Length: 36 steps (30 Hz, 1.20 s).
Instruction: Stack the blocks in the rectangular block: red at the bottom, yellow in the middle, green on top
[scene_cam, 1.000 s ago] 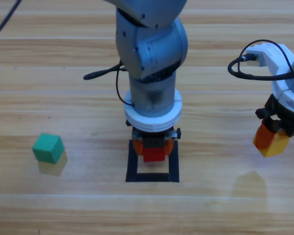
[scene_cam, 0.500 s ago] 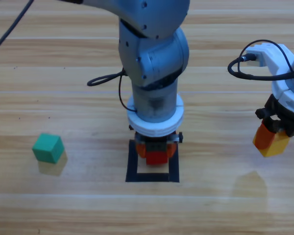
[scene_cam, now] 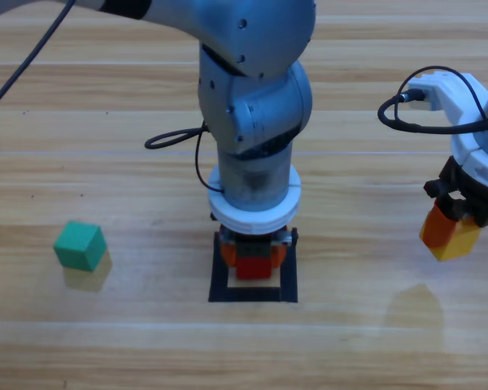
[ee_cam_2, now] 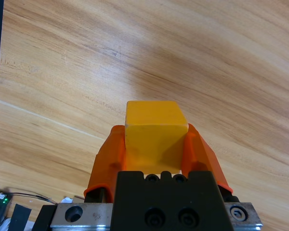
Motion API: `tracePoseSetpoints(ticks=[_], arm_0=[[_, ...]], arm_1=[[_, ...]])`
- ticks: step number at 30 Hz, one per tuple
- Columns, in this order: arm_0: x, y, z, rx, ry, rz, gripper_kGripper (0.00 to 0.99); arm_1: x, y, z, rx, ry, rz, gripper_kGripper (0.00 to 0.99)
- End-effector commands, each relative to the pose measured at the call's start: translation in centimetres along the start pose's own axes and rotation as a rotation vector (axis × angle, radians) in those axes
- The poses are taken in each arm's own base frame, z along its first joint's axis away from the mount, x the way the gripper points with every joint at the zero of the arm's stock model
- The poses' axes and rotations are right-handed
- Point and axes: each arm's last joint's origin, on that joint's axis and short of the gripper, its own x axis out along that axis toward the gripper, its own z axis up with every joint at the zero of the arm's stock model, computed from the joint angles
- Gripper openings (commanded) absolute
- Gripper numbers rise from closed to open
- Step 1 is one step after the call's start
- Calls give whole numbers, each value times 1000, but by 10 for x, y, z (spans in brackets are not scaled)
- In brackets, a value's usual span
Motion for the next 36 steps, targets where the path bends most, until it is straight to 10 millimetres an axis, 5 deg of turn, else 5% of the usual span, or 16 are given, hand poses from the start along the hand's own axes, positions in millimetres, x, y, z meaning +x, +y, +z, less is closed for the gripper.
tracePoseSetpoints(ticks=[1,28,31,36], arm_0=[[27,-4,-7,31,21,51,0],[45,-5,-4,40,27,81,0],[44,-5,-4,30,26,78,156],[42,-6,-4,11,24,73,801]], arm_1=[[10,-5,-1,9,14,-11,0],[10,-5,0,3,11,-13,0],[10,-5,-1,3,12,-14,0],[10,-5,-1,3,12,-14,0]])
